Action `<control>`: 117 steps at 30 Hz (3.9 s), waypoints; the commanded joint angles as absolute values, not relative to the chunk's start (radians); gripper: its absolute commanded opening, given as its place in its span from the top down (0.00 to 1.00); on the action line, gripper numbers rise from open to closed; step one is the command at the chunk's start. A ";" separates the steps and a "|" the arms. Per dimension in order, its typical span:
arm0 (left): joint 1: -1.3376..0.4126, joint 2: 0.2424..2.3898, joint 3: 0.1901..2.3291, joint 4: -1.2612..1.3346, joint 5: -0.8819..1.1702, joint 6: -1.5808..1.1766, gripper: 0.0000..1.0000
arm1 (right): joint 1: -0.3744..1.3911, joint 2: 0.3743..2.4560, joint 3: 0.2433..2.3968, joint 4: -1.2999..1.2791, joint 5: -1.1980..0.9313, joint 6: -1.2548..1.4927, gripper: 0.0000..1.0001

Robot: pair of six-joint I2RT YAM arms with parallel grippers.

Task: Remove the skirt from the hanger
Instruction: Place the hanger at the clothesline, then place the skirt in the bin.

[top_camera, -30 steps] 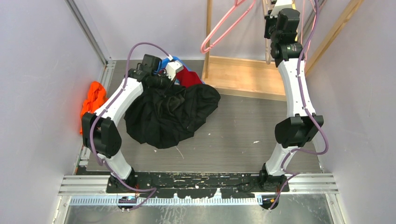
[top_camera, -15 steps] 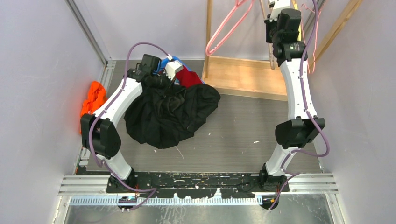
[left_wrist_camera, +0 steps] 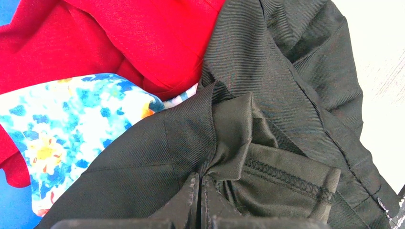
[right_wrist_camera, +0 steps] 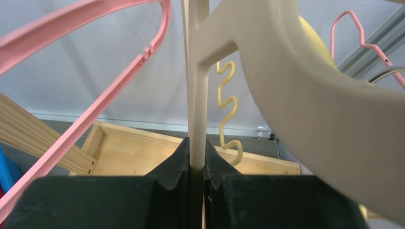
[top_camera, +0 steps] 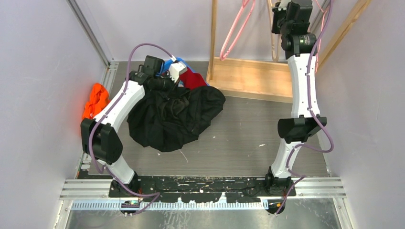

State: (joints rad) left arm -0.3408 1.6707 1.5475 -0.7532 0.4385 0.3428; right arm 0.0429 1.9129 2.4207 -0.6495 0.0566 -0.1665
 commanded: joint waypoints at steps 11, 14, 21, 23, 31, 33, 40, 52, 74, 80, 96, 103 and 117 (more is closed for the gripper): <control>-0.378 1.651 1.560 -0.785 0.471 0.320 1.00 | 0.044 2.011 2.550 -0.822 0.060 -0.101 0.99; -0.383 1.660 1.569 -0.793 0.467 0.322 1.00 | 0.045 2.019 2.535 -0.816 0.064 -0.089 0.99; -0.391 1.667 1.594 -0.819 0.447 0.326 1.00 | 0.018 2.076 2.531 -0.844 0.052 -0.048 0.99; -0.394 1.671 1.604 -0.821 0.440 0.327 1.00 | 0.012 2.104 2.544 -0.845 0.051 -0.046 0.99; -0.396 1.677 1.613 -0.852 0.424 0.319 1.00 | 0.010 2.187 2.584 -0.837 0.025 -0.017 0.99; -0.397 1.686 1.623 -0.861 0.420 0.319 1.00 | 0.011 2.180 2.576 -0.826 0.022 -0.019 0.99; -0.402 1.717 1.653 -0.854 0.422 0.310 1.00 | 0.008 2.143 2.519 -0.808 0.025 -0.047 0.81; -0.436 1.719 1.655 -0.856 0.412 0.311 1.00 | 0.004 1.996 2.339 -0.810 -0.027 -0.062 0.61; -0.452 1.668 1.592 -0.797 0.409 0.307 1.00 | 0.005 1.742 2.275 -0.764 -0.018 -0.079 0.18; -0.451 1.640 1.569 -0.774 0.369 0.308 1.00 | 0.009 1.612 2.188 -0.733 -0.038 -0.090 0.13; -0.460 1.600 1.534 -0.775 0.383 0.297 1.00 | 0.011 1.522 2.076 -0.702 0.042 -0.116 0.09; -0.464 1.589 1.524 -0.765 0.376 0.295 1.00 | 0.011 1.523 2.128 -0.647 0.124 -0.128 0.05; -0.463 1.644 1.556 -0.740 0.357 0.283 1.00 | 0.091 1.413 2.059 -0.602 0.047 -0.113 0.02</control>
State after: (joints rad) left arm -0.4568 1.6306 1.5146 -0.7742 0.3595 0.2928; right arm 0.0338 1.4826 2.0998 -0.6704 0.0864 -0.1188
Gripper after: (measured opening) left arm 0.009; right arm 0.985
